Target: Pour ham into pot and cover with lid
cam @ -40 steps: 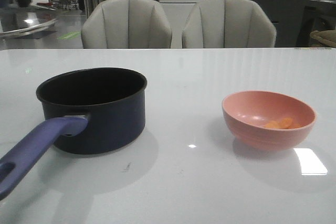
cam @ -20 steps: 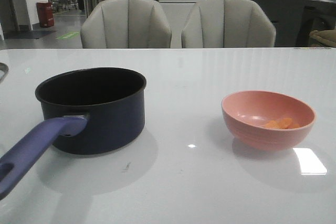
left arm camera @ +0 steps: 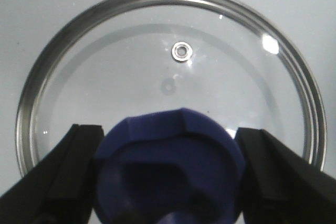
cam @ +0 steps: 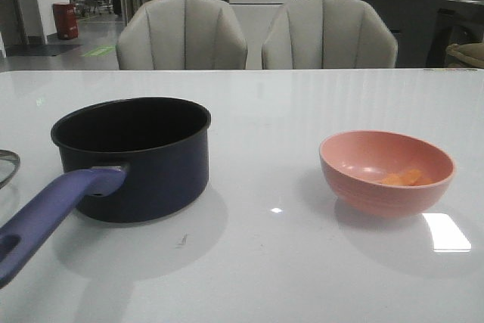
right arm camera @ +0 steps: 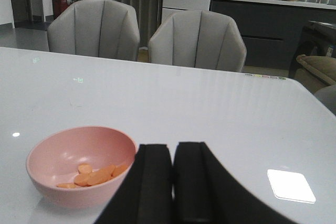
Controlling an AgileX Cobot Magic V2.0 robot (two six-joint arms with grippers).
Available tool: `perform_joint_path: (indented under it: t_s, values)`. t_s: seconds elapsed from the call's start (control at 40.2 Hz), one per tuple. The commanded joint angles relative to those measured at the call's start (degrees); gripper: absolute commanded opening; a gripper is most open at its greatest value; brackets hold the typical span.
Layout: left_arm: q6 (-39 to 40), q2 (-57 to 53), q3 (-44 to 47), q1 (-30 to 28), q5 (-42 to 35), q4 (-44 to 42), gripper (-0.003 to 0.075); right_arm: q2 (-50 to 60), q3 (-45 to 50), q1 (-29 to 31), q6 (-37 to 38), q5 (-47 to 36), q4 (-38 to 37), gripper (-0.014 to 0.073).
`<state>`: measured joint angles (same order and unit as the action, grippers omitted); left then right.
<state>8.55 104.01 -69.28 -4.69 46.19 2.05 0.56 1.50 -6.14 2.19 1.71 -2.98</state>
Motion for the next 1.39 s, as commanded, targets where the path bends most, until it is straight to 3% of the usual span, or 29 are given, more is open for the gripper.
perform_joint_path:
  t_s: [0.0,0.149,0.672,0.946,1.17,1.369]
  values:
    - [-0.38,-1.82,-1.49,0.09,-2.6,0.44,0.0284,1.2,-0.23,0.42,-0.26,-4.86,0.13,0.016]
    - [-0.38,-0.81,-1.49,0.09,-3.12,0.44,0.0369,1.2,-0.23,0.42,-0.26,-4.86,0.13,0.016]
    - [-0.39,-0.76,-1.49,0.09,-3.72,-0.3,0.0384,1.2,-0.23,0.42,-0.26,-4.86,0.13,0.016]
    - [-0.92,-0.76,-1.49,0.09,-3.39,-0.3,0.0601,1.2,-0.23,0.42,-0.26,-4.86,0.13,0.016]
    - [-1.21,-0.76,-2.89,0.09,-1.31,-0.39,0.0606,1.2,-0.23,0.42,-0.26,-4.86,0.13,0.016]
    - [-7.95,-2.92,-6.16,0.78,5.44,-0.39,0.0606,1.2,-0.23,0.42,-0.26,-4.86,0.13,0.016]
